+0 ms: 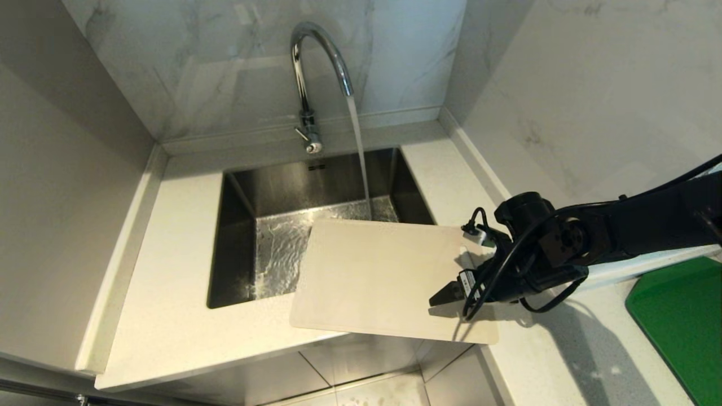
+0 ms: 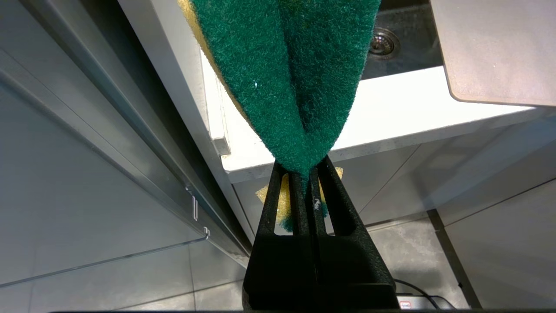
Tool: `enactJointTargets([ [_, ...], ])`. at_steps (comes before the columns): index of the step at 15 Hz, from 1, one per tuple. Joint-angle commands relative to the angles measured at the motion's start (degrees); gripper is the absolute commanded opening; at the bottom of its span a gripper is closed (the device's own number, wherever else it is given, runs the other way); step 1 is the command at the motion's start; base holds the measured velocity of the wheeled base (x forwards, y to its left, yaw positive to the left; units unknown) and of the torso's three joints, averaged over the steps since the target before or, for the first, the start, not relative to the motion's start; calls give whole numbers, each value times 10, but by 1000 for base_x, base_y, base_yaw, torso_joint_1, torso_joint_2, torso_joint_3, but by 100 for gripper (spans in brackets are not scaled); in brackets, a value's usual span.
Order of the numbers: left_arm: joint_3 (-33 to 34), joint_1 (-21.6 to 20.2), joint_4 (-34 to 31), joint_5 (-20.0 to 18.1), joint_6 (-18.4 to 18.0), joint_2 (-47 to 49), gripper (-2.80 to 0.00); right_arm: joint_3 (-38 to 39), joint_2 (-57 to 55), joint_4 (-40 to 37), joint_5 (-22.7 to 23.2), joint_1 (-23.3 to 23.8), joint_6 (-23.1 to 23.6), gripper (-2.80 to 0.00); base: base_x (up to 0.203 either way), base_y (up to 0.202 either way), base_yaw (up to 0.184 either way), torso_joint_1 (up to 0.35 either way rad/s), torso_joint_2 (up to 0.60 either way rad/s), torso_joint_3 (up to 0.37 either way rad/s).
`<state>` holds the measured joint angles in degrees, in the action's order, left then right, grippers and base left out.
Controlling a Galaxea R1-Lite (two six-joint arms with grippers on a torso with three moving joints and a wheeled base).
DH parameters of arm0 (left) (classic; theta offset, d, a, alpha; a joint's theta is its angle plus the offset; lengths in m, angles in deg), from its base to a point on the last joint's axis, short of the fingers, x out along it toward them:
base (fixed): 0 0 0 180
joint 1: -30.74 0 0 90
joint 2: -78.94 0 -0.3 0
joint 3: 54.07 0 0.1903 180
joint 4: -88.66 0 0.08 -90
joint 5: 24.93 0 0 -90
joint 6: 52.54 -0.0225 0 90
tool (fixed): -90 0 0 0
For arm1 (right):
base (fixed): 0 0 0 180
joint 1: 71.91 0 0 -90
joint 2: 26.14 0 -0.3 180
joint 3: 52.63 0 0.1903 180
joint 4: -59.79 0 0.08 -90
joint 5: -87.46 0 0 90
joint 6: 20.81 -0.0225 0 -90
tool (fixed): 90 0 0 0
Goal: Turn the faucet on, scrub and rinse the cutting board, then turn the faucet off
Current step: Pick up the cutting board
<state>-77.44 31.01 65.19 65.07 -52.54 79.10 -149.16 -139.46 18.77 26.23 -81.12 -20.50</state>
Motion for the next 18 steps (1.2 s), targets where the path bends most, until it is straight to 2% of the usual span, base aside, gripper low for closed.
enactJointTargets([
  [1, 1, 0, 0, 0, 0, 0, -280, -9, -14, -1, 2, 1, 1, 0, 0, 0, 0, 0, 0, 0],
  [8, 1, 0, 0, 0, 0, 0, -280, -8, -10, -3, 5, 25, 18, 0, 0, 0, 0, 0, 0, 0],
  [10, 1, 0, 0, 0, 0, 0, -280, -6, -2, -13, 6, 33, 36, 0, 0, 0, 0, 0, 0, 0],
  [13, 1, 0, 0, 0, 0, 0, -280, 3, 9, -48, 12, 32, 38, 0, 0, 0, 0, 0, 0, 0],
  [15, 0, 0, 0, 0, 0, 1, -280, 17, 18, -54, 33, 31, 36, 0, 0, 0, 0, 0, 0, 0],
  [18, 0, 0, 0, 0, 0, 0, -280, 43, 21, -53, 42, 30, 35, 0, 0, 0, 0, 0, 0, 0],
])
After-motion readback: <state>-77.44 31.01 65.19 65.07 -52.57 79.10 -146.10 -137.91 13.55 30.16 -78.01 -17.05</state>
